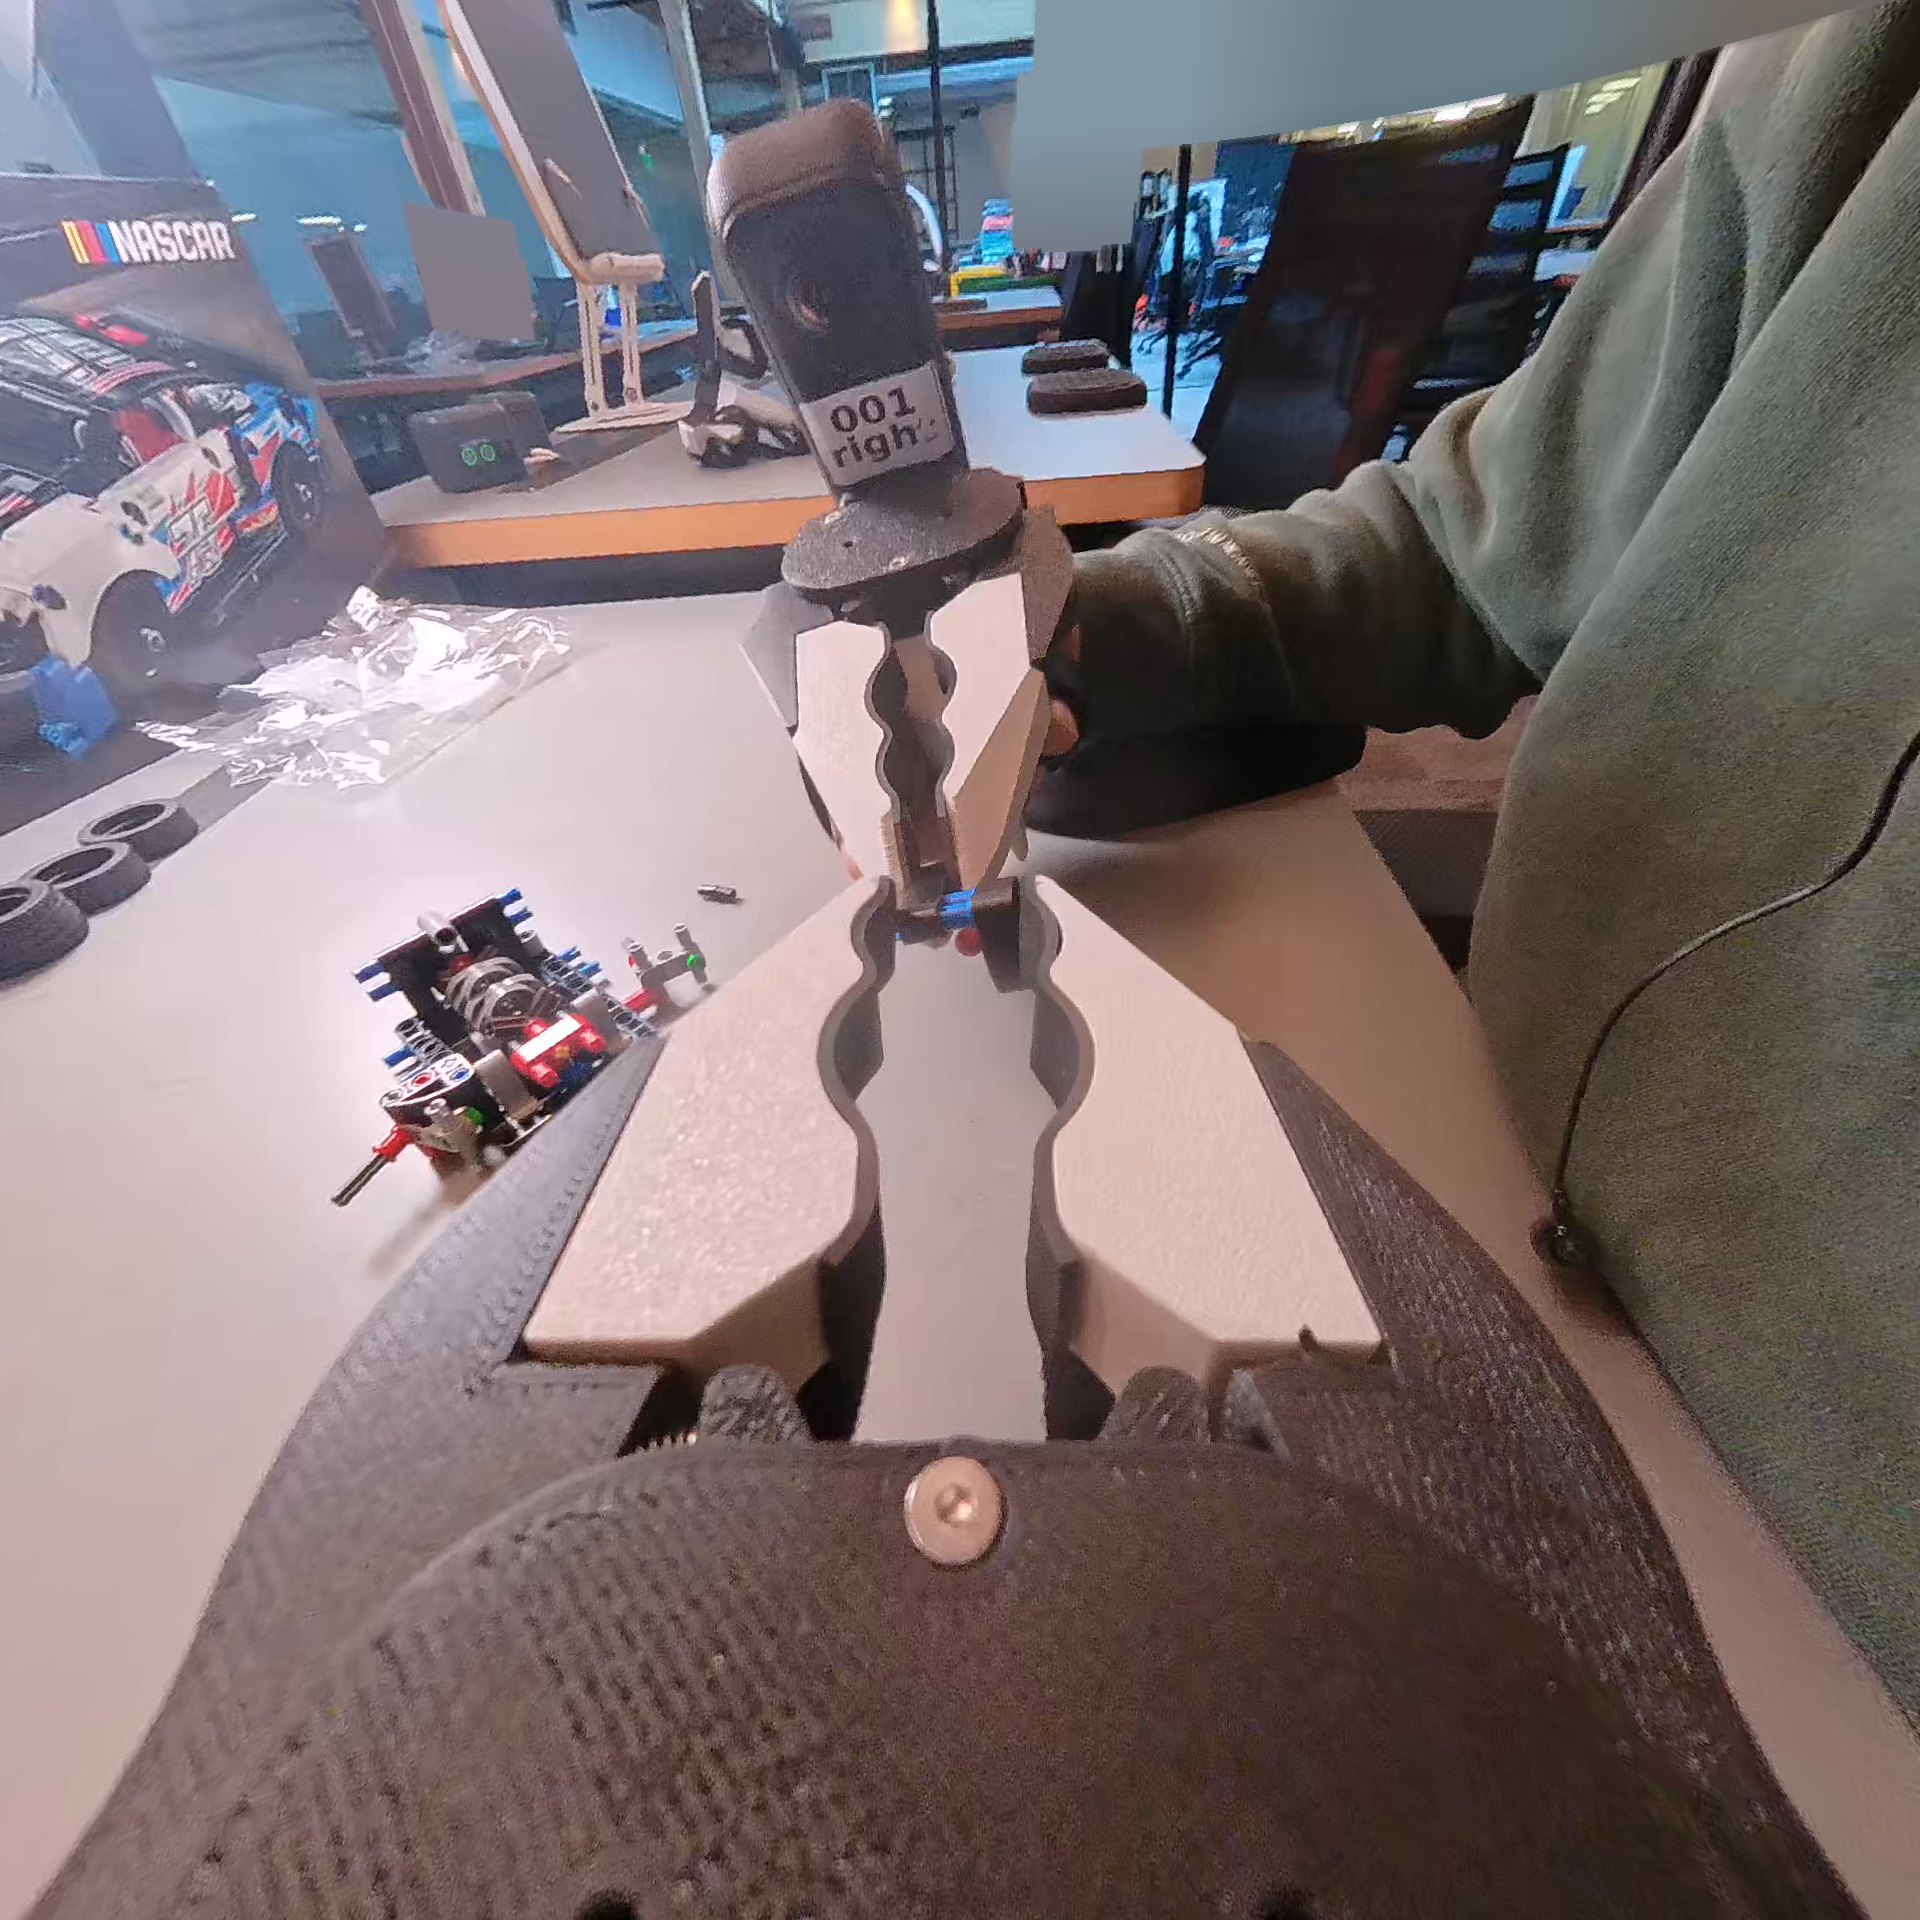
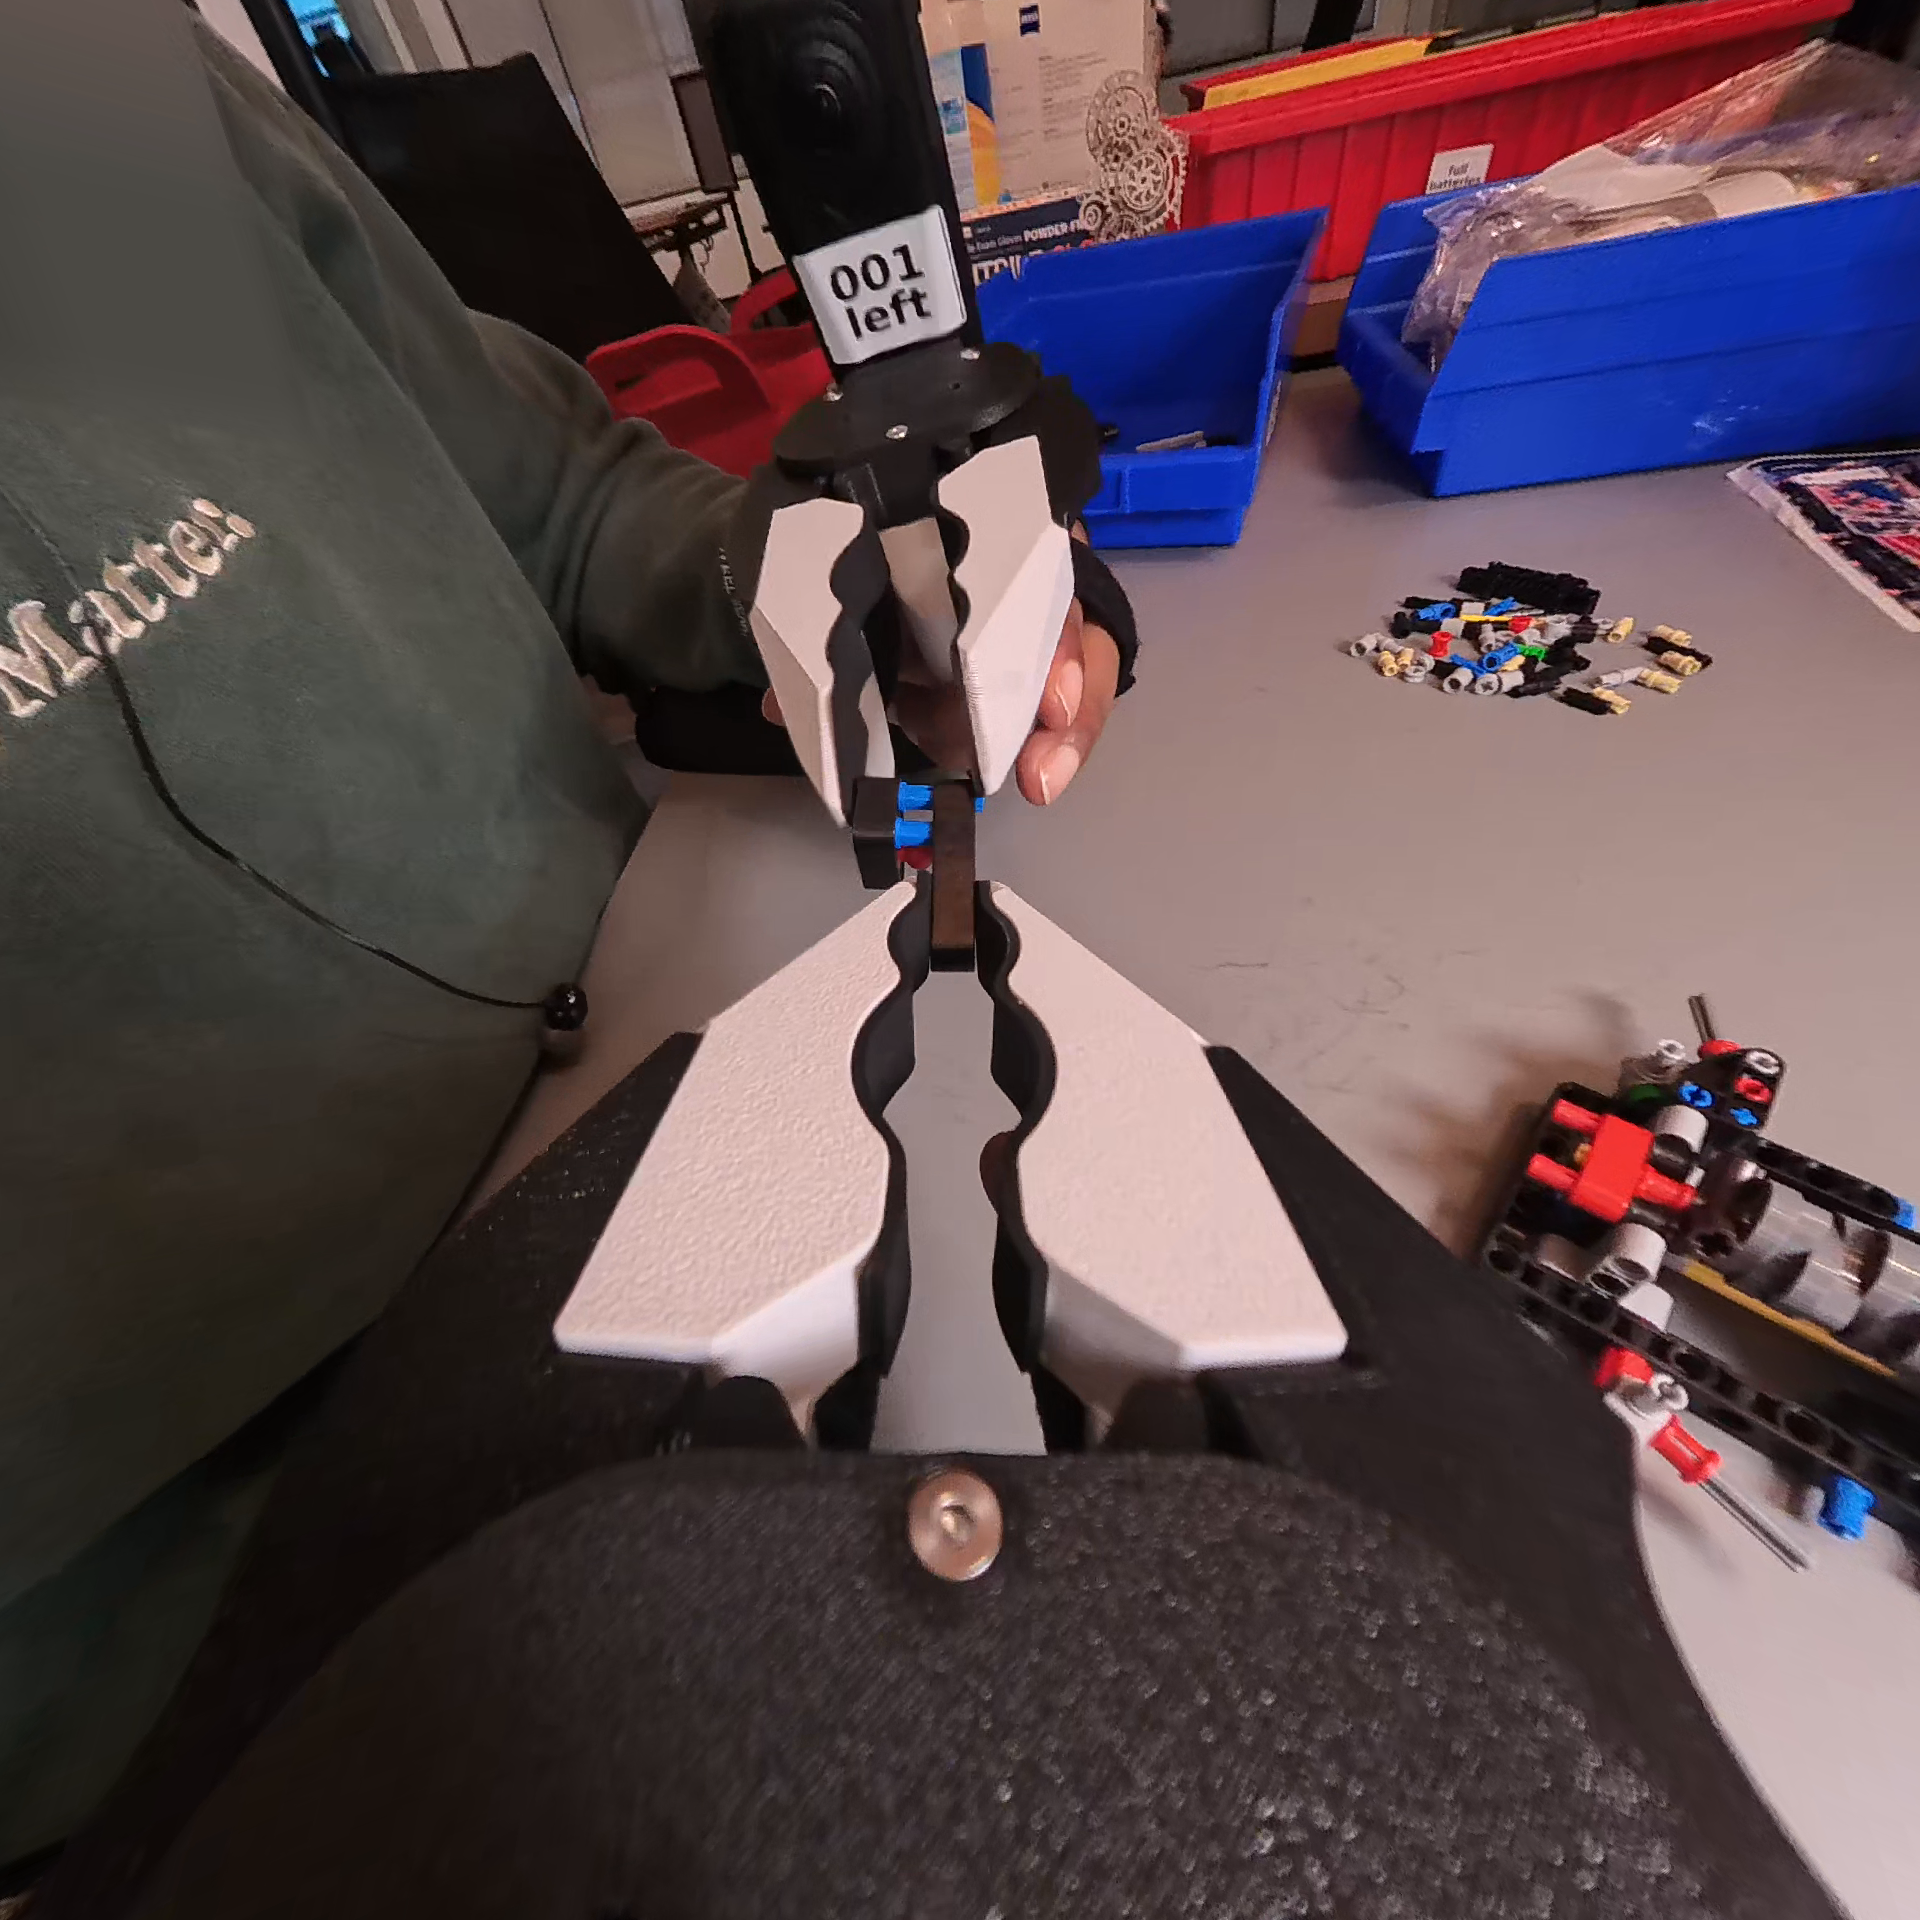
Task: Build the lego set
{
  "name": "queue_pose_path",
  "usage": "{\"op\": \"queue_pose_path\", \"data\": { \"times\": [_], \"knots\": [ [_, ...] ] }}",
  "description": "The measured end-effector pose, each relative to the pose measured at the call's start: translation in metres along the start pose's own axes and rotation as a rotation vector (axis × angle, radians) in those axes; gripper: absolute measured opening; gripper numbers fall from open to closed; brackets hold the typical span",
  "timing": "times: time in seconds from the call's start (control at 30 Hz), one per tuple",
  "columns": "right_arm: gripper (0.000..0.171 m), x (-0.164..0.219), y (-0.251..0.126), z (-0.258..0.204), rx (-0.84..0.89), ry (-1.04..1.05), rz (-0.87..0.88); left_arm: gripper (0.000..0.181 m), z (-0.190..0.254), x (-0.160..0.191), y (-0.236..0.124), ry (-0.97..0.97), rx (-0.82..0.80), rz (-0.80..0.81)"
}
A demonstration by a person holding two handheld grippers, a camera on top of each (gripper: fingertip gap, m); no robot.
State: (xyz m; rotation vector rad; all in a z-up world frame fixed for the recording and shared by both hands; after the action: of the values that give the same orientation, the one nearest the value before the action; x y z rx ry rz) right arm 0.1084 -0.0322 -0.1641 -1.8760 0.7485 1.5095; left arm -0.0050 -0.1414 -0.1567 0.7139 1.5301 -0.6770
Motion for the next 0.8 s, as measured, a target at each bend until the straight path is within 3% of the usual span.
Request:
{"op": "queue_pose_path", "data": {
  "times": [0.33,0.47,0.5,0.67,0.7,0.73,0.8],
  "knots": [
    [0.006,-0.007,-0.002,-0.001,0.096,-0.132,0.048,0.020,-0.007,0.000,-0.002,-0.015,-0.037,-0.013],
    [0.026,-0.008,0.001,-0.004,0.097,-0.157,0.051,0.018,-0.010,-0.001,-0.003,-0.019,-0.054,0.020],
    [0.032,-0.009,0.002,-0.004,0.121,-0.173,0.053,0.000,-0.011,-0.002,-0.004,-0.016,-0.059,0.032],
    [0.026,-0.003,0.011,-0.003,0.158,-0.164,0.004,0.000,-0.013,0.000,-0.003,0.017,-0.102,0.021],
    [0.008,-0.001,0.011,-0.001,0.178,-0.162,0.014,0.000,-0.015,0.001,-0.004,0.009,-0.113,0.017],
    [0.007,0.001,0.010,0.000,0.180,-0.153,0.029,0.000,-0.018,0.001,-0.005,-0.005,-0.122,0.026],
    [0.007,0.001,0.008,0.002,0.176,-0.116,0.047,0.015,-0.023,0.000,-0.010,-0.067,-0.121,0.040]
  ]
}}
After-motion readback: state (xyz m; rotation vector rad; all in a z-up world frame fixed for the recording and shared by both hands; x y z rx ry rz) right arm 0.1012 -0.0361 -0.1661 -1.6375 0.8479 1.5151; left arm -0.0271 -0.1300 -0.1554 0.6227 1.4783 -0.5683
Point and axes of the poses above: each gripper's, where its closed fingertips meet, y out along the fingers, x out of its underside, z = x × y across the jaws, the point moved 8 cm from there along -y, back along the fingers, and after that the axes turned 7 degrees about z, right-handed, at the moved point
